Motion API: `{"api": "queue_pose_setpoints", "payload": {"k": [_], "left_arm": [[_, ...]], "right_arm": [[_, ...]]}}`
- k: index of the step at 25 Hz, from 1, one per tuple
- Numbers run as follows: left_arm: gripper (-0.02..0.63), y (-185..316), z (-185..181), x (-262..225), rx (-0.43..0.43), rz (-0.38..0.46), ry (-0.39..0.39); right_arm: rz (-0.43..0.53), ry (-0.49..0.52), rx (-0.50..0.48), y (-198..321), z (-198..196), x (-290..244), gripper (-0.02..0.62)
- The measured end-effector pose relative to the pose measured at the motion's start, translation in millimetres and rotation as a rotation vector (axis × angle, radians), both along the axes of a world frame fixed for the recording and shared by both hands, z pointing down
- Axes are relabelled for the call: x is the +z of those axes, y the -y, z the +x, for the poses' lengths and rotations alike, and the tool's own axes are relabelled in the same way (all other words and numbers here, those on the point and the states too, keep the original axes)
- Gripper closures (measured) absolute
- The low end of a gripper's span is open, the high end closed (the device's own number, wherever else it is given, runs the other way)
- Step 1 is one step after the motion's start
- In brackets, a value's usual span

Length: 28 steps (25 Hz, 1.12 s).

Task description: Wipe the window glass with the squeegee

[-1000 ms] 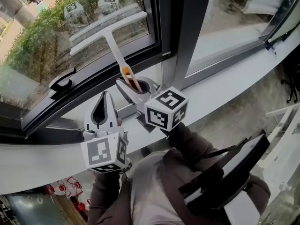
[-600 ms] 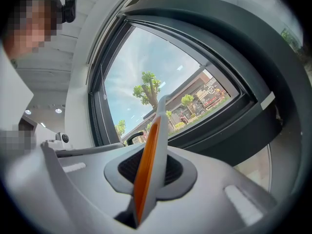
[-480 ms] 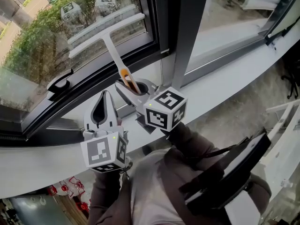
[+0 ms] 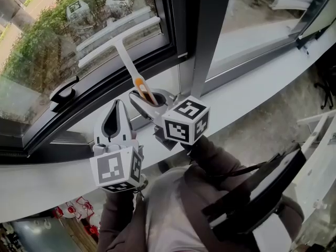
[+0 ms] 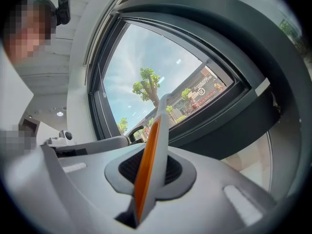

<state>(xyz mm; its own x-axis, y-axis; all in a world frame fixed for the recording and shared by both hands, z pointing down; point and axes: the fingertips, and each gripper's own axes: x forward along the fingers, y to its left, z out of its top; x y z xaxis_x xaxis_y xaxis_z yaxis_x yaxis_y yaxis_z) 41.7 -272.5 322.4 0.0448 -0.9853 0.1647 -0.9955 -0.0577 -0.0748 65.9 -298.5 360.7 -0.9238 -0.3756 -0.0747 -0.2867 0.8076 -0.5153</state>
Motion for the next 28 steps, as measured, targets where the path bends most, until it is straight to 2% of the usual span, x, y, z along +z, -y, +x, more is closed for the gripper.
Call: {"api": "queue_pose_setpoints", "payload": {"k": [28], "left_arm": [[0.604, -0.4, 11.9, 18.1, -0.008, -0.043, -0.004]], "right_arm": [[-0.121, -0.034, -0.054, -9.3, 7.7, 48.4, 0.574]]}}
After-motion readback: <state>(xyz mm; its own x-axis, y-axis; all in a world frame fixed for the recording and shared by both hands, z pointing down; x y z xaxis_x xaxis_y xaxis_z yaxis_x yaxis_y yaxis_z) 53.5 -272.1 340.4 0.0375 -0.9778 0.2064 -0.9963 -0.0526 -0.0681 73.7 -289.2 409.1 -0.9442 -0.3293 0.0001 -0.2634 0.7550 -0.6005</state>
